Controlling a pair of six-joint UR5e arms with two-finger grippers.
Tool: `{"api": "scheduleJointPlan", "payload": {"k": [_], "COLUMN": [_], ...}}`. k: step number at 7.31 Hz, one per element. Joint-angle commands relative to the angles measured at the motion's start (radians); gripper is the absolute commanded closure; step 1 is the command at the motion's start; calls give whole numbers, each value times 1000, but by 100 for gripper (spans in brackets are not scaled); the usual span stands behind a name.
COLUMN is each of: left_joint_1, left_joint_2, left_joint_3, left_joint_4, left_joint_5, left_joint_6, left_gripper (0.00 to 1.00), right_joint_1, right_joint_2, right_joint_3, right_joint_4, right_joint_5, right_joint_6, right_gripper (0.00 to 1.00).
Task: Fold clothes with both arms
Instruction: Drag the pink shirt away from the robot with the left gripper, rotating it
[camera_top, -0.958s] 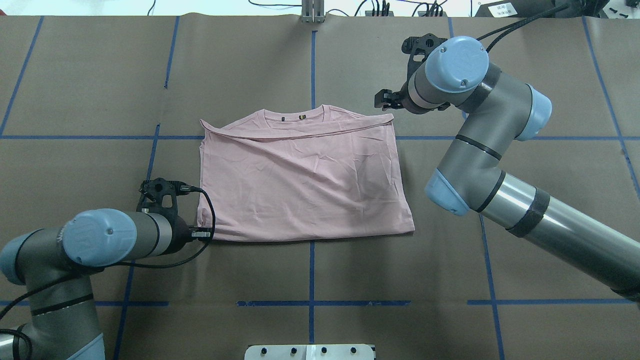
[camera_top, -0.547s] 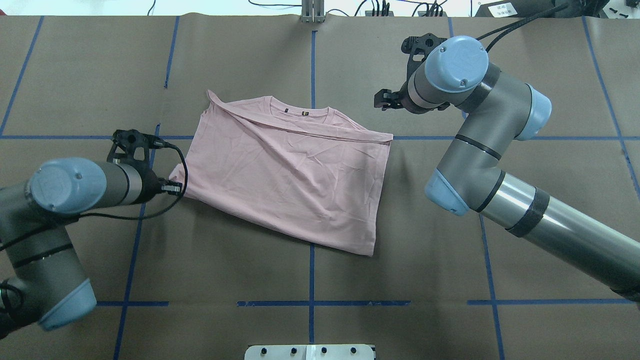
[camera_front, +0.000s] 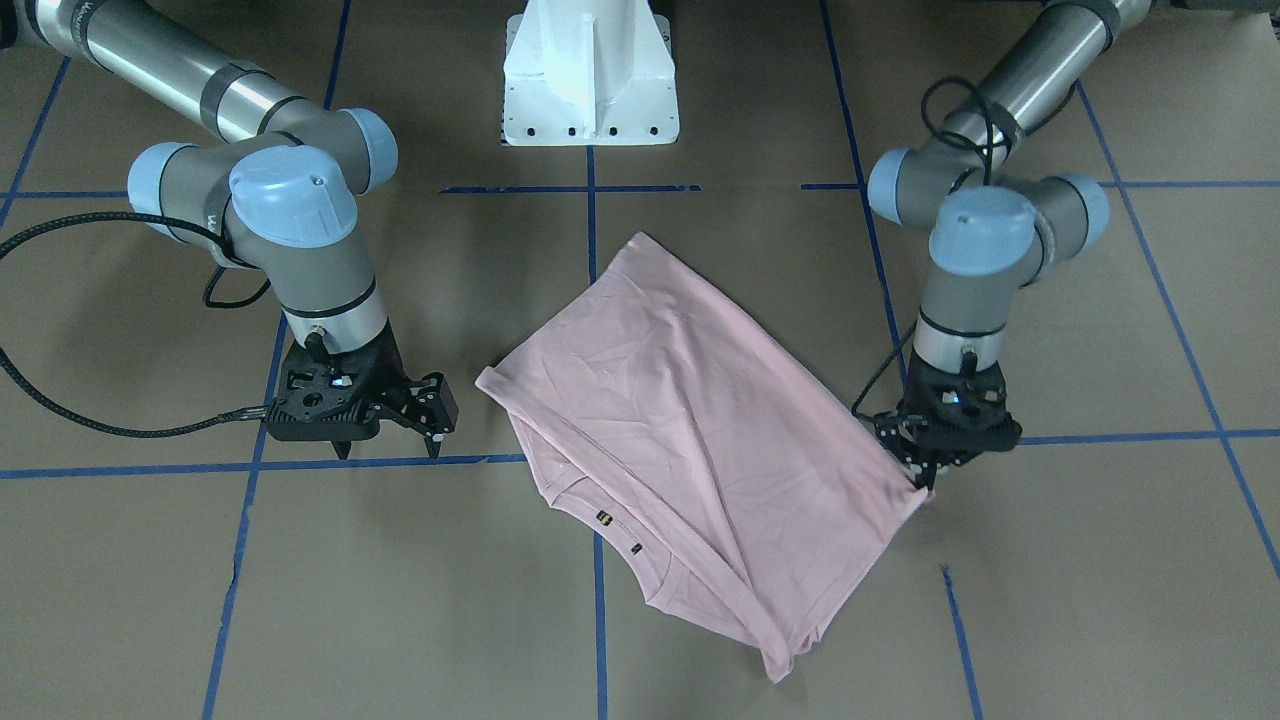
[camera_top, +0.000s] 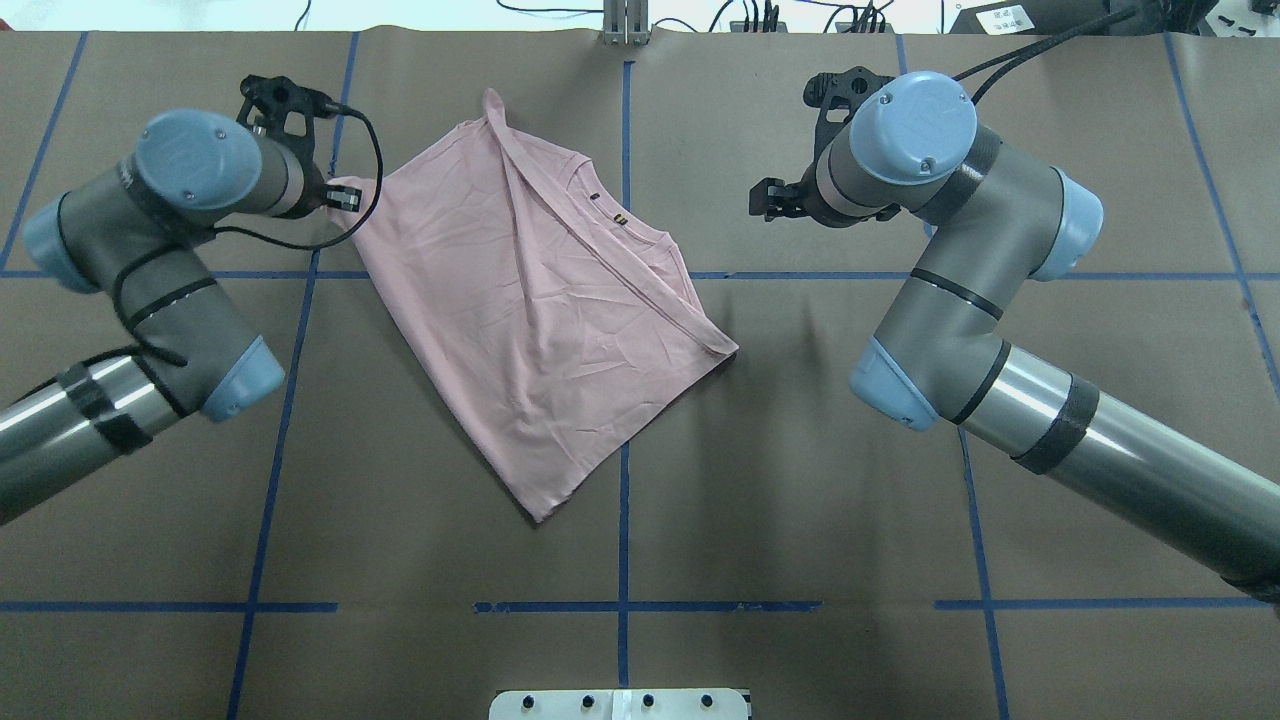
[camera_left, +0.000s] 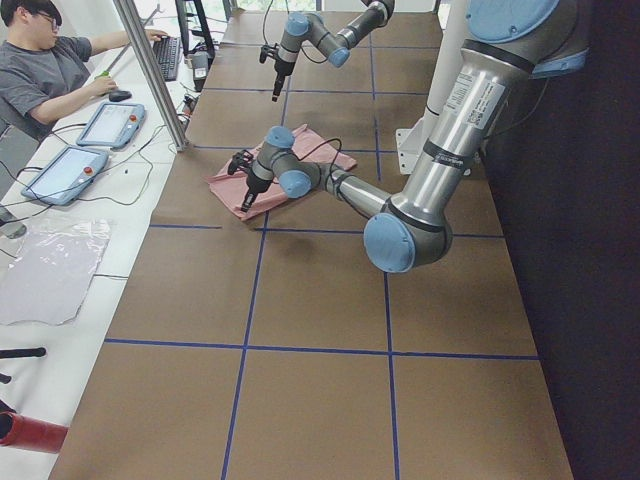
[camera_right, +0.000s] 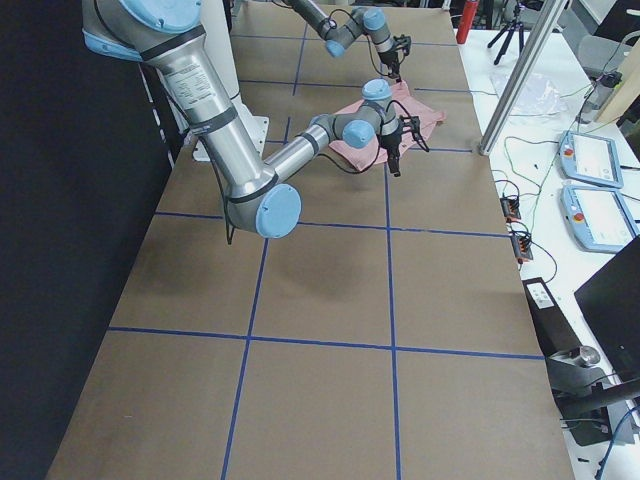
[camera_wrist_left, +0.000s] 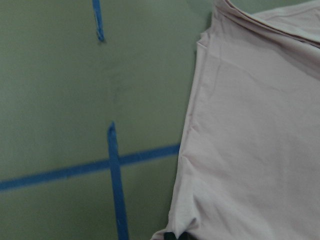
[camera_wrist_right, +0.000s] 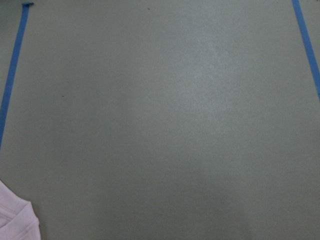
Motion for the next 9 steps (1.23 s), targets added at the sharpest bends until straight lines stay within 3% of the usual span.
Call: {"api": "scheduleJointPlan", "payload": {"k": [1, 2, 3, 4, 6, 7, 8, 9], "left_joint_1": [-78, -80, -84, -86, -122, -123, -123, -123], "left_joint_2": [-241, -262, -250, -217, -185, -174, -166, -166], "left_joint_3": [433, 488, 485, 458, 393, 370, 361, 358], "left_joint_4": [-208, -249, -285, -325, -336, -336, -336, -336], "left_joint_5": [3, 3, 0, -6, -118, -120, -118, -118], "left_joint_6": [73, 76, 76, 87, 128, 127, 127, 124], "left_gripper": [100, 100, 45, 0, 0, 0, 0, 0], "right_joint_1": [1, 1, -1, -8, -39, -70, -111, -143], "right_joint_2": [2, 2, 6, 18, 125, 202, 275, 332], "right_joint_3": [0, 2, 2, -3, -87, -159, -229, -295], "right_joint_4": [0, 1, 0, -2, -6, -5, -6, -6], "right_joint_5": [2, 2, 3, 0, -9, -29, -105, -120], "right_joint_6": [4, 4, 4, 16, 179, 221, 284, 303], "right_gripper": [0, 0, 0, 0, 16, 18, 21, 30]}}
